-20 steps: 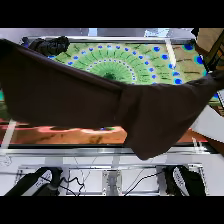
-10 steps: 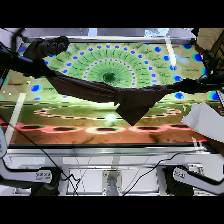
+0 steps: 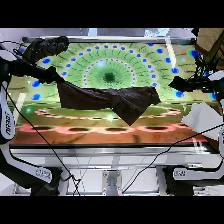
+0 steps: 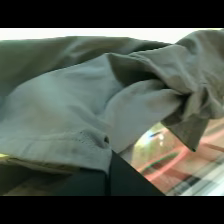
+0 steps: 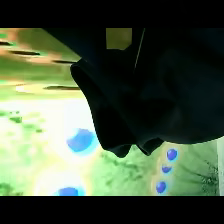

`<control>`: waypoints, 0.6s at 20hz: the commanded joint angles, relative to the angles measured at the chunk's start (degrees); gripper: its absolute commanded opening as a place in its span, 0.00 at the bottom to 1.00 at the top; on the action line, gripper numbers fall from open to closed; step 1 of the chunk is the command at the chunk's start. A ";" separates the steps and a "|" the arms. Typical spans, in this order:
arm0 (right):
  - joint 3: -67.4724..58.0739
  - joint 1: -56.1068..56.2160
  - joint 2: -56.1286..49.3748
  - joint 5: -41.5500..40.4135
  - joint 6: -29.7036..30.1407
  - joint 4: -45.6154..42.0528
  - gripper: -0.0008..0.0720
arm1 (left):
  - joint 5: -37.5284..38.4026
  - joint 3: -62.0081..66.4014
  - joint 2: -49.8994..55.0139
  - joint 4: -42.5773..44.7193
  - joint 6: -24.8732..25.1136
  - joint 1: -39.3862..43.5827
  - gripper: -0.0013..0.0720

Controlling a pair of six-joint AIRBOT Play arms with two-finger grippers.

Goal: Fold the shirts.

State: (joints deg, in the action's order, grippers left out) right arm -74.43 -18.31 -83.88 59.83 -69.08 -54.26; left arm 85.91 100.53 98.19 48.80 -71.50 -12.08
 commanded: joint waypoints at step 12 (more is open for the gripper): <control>8.87 0.04 -6.01 3.04 4.09 -2.14 0.48 | 11.52 -0.13 0.44 15.08 -4.57 0.00 0.05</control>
State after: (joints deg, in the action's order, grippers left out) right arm -68.97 -18.28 -87.53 62.83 -66.98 -57.87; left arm 96.40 100.42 98.61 62.61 -75.66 -12.08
